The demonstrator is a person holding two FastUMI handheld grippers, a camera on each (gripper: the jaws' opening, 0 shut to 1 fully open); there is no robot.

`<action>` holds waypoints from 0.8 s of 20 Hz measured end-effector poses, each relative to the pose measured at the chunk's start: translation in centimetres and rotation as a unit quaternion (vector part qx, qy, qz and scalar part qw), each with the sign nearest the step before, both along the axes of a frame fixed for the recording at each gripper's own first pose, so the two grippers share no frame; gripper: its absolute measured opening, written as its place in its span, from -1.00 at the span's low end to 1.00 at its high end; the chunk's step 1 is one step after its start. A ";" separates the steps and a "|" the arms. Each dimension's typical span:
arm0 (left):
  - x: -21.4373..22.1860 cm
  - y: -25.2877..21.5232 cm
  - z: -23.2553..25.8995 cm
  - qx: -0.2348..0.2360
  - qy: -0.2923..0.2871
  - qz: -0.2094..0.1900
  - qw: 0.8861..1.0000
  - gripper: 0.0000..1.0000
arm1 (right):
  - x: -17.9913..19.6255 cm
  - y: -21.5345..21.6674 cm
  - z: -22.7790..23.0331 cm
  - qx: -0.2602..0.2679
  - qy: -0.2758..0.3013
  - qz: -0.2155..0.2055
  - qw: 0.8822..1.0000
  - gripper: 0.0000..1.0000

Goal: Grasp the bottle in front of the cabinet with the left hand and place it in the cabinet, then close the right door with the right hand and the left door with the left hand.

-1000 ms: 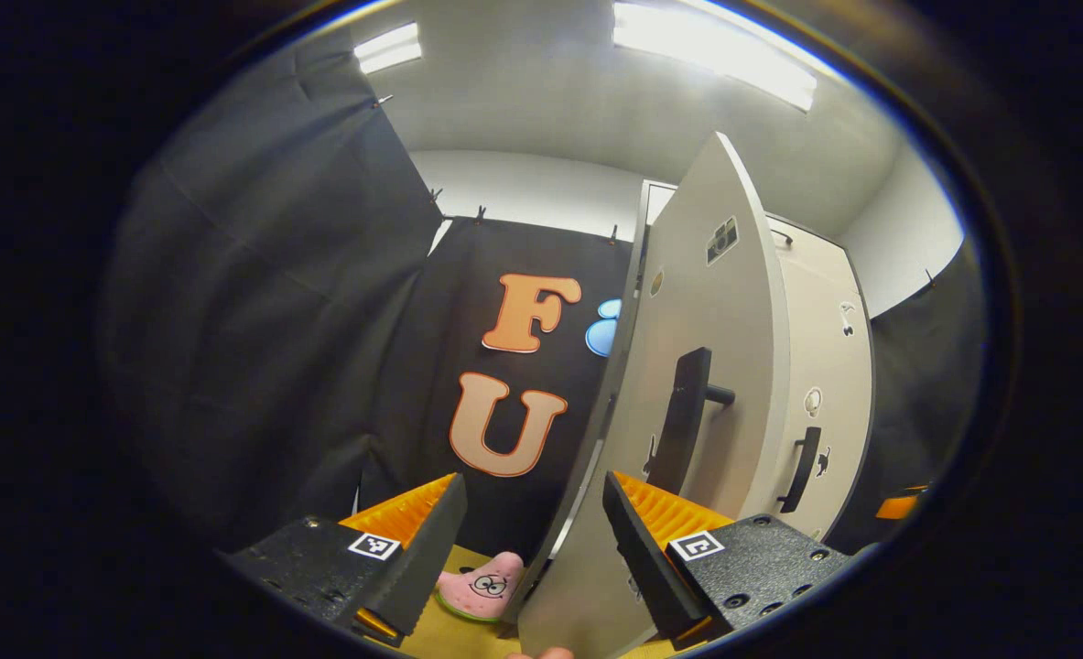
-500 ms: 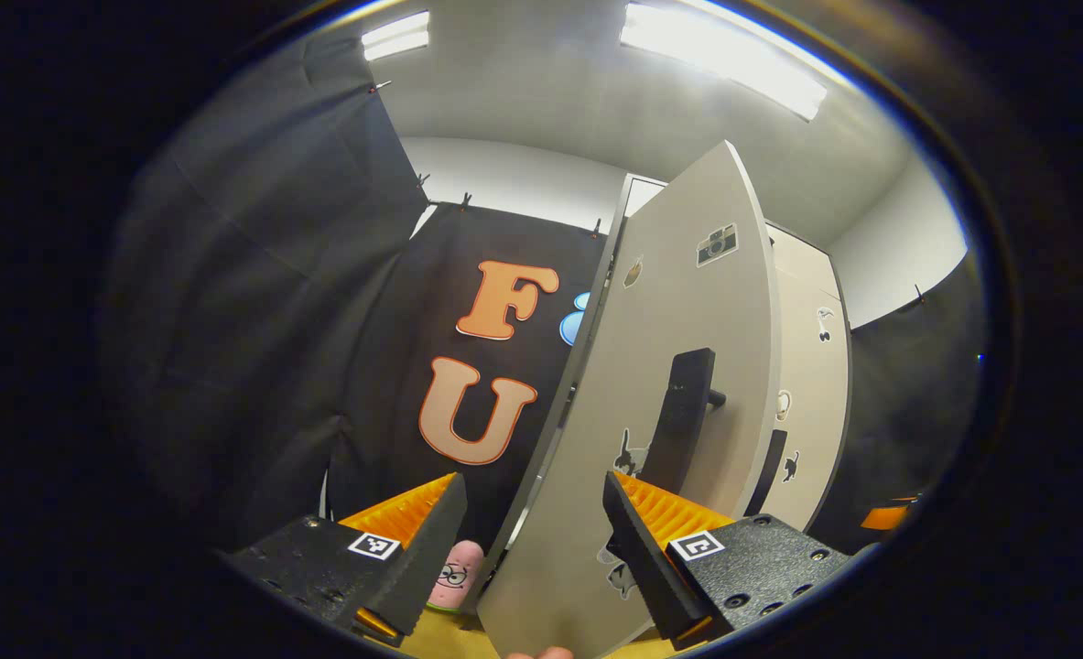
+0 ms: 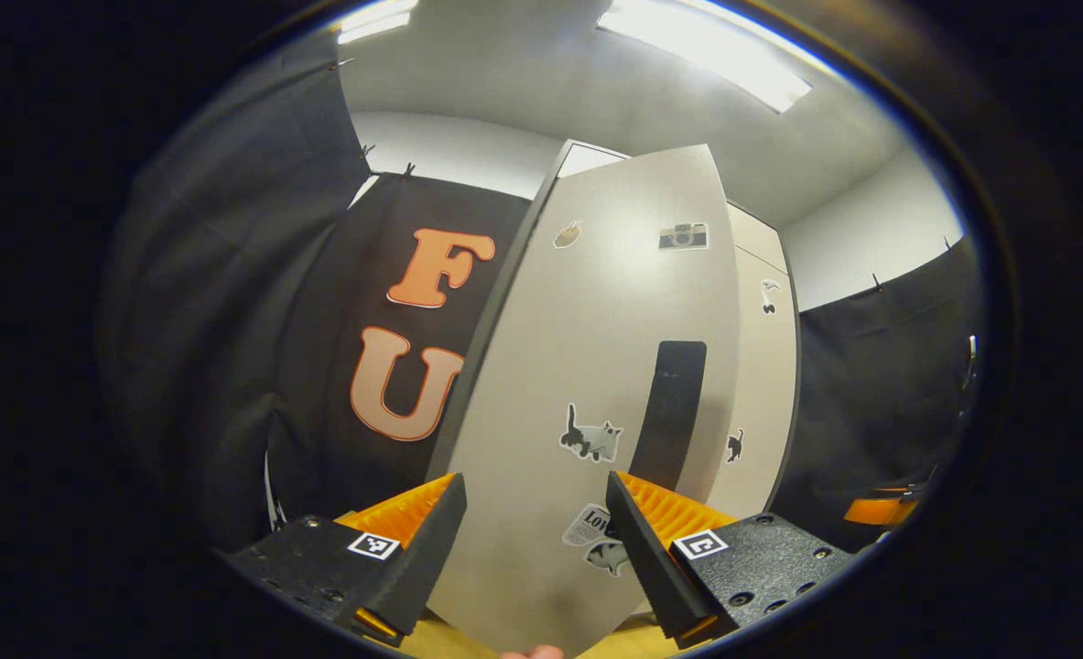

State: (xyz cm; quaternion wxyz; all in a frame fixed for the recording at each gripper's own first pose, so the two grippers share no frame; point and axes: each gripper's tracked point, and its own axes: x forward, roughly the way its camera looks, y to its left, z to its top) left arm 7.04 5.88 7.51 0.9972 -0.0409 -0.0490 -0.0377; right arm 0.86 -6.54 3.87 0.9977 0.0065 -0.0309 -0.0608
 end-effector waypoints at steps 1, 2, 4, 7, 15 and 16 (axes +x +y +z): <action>0.1 -0.3 -0.1 0.001 0.002 -0.005 1.000 0.87 | -0.2 -0.1 0.0 0.000 0.000 -0.003 1.000 0.94; 0.4 -0.6 -0.1 0.004 0.002 -0.007 1.000 0.87 | -0.4 -0.3 -0.1 0.000 0.000 -0.006 1.000 0.94; 1.0 -1.3 0.0 0.019 0.002 -0.011 1.000 0.87 | -0.5 -0.6 -0.2 0.000 0.000 -0.010 1.000 0.94; 2.1 -3.4 -0.7 0.038 0.009 -0.027 0.999 0.88 | 0.0 -1.3 0.3 0.007 0.001 -0.013 1.000 0.94; 6.0 -5.8 -1.6 0.053 0.015 -0.037 0.998 0.88 | -0.6 -2.6 0.1 0.014 0.002 -0.028 0.999 0.94; 6.2 -6.1 -1.9 0.053 0.017 -0.040 0.998 0.88 | -0.7 -2.9 0.1 0.015 0.001 -0.032 0.999 0.94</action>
